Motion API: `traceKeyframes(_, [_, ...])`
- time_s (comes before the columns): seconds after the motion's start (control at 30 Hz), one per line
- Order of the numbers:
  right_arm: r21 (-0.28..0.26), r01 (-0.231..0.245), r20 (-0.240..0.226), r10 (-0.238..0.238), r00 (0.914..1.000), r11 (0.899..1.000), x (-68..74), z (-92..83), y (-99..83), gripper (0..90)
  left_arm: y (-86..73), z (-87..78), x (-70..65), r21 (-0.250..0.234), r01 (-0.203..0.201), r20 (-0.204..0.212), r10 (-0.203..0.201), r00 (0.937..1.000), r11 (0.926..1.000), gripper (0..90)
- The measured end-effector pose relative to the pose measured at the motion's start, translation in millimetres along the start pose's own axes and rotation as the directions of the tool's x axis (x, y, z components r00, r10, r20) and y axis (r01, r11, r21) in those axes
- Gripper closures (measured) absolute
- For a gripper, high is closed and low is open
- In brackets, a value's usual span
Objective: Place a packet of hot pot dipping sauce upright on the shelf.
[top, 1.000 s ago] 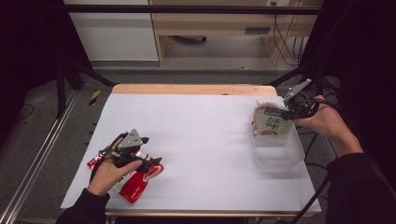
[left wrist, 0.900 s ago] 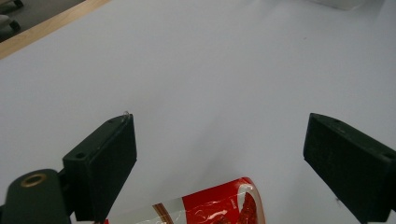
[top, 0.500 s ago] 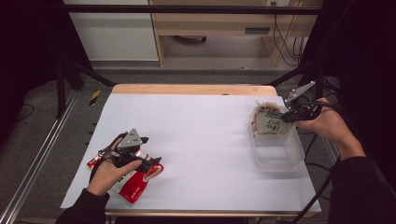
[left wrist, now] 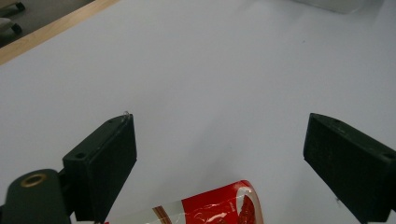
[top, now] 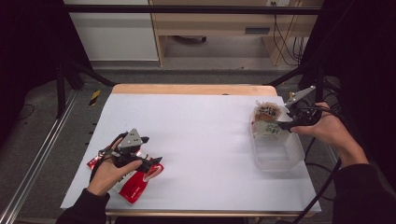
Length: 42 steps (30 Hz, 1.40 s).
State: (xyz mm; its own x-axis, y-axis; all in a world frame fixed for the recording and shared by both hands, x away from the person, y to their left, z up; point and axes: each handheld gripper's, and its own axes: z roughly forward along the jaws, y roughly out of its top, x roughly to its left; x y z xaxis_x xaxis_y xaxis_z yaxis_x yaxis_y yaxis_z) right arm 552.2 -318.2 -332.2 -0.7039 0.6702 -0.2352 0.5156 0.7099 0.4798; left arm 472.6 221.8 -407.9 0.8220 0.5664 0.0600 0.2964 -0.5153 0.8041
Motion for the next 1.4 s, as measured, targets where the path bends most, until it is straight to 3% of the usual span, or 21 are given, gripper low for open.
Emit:
traceKeyframes(0.6, [-0.06,0.029,-0.015,-0.03,0.9994,0.998,31.2,-7.8,12.3,16.3,0.8,-4.3,1.6,-0.013,0.004,-0.01,-0.004,0.9999,0.9999,9.6])
traceKeyframes(0.73, [-0.099,0.032,-0.009,-0.033,0.9994,0.995,39.2,-15.7,16.8,14.1,-0.5,-5.1,3.1,-0.01,0.005,-0.02,-0.006,0.9998,0.9999,9.6])
traceKeyframes(1.17, [-0.217,0.081,0.049,-0.072,0.9962,0.973,80.4,-34.5,45.8,12.1,-4.8,-4.9,5.6,0.017,0.007,-0.053,-0.006,0.9986,0.9998,8.8])
traceKeyframes(1.4, [-0.278,0.104,0.049,-0.094,0.9944,0.955,106.5,-36.2,63.5,12.3,-9.0,-8.4,8.9,0.024,0.021,-0.085,-0.019,0.9962,0.9995,6.7])
